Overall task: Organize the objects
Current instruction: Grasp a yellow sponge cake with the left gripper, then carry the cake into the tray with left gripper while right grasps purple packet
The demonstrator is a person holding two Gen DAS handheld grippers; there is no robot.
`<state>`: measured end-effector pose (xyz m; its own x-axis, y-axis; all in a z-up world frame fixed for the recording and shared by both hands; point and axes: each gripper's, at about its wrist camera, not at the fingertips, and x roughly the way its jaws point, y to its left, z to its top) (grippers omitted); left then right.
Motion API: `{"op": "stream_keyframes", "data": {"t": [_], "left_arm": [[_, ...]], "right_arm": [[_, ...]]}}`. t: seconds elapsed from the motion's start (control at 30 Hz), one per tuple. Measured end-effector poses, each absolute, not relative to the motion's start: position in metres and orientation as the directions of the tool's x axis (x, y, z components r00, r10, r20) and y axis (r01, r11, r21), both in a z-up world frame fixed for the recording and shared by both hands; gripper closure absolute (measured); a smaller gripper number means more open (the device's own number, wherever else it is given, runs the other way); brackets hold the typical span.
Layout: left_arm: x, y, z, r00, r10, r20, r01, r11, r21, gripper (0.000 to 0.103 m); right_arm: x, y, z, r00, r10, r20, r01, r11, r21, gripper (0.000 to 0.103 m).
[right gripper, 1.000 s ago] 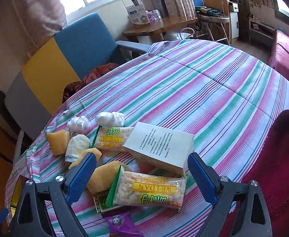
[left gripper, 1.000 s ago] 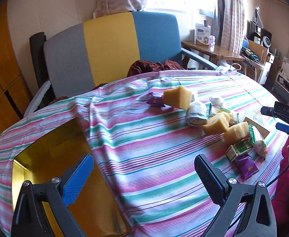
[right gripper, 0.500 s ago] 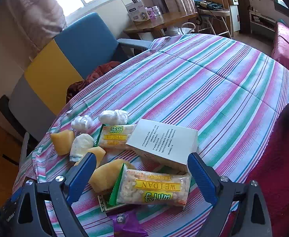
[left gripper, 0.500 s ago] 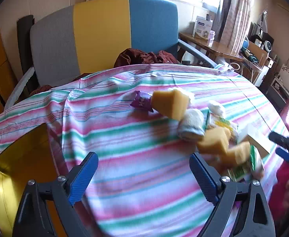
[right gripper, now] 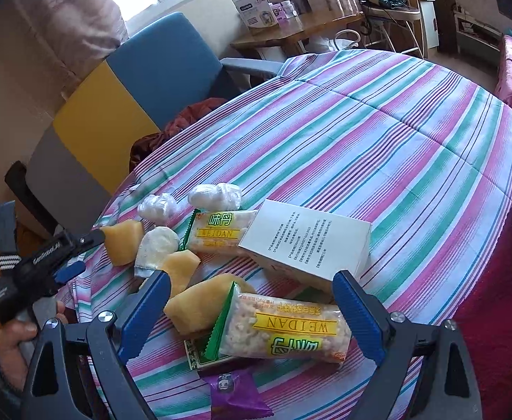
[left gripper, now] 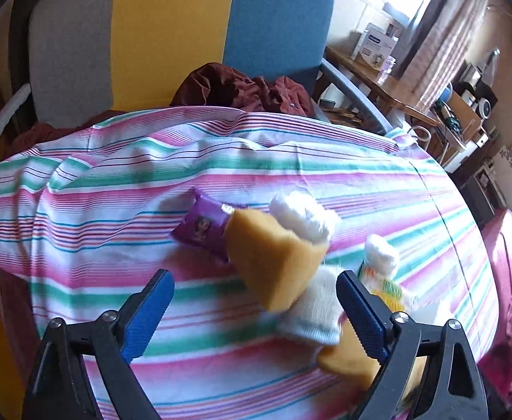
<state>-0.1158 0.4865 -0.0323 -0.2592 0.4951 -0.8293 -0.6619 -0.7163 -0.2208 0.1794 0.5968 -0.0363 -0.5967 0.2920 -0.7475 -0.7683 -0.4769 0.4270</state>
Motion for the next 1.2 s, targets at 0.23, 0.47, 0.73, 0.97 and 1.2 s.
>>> {"op": "stream_keyframes", "data": {"t": [0.23,0.47,0.73,0.97,1.2], "left_arm": [[-0.137,0.516,-0.067,-0.163,0.48,-0.862,-0.607,-0.738,-0.296,0.037],[-0.119,0.493,-0.058,-0.128,0.564,-0.816,-0.65,-0.669,-0.361,0.05],[-0.087,0.444,-0.031,-0.123,0.61,-0.783,-0.708,-0.606,-0.361,0.05],[-0.067,0.392,-0.014,-0.119,0.634,-0.764,-0.719,-0.586,-0.374,0.05],[-0.059,0.32,0.008,-0.153,0.66,-0.736,-0.724,-0.582,-0.372,0.05]], "right_arm": [[0.183,0.6,-0.038,-0.597,0.288,-0.749,-0.774,-0.452,0.444,0.008],[0.186,0.604,-0.04,-0.591,0.288,-0.753,-0.783,-0.428,0.451,0.008],[0.186,0.605,-0.044,-0.582,0.277,-0.764,-0.791,-0.411,0.454,0.008],[0.172,0.598,-0.045,-0.534,0.26,-0.804,-0.796,-0.475,0.375,0.008],[0.158,0.575,-0.033,-0.498,0.171,-0.85,-0.719,-0.629,0.295,0.008]]}}
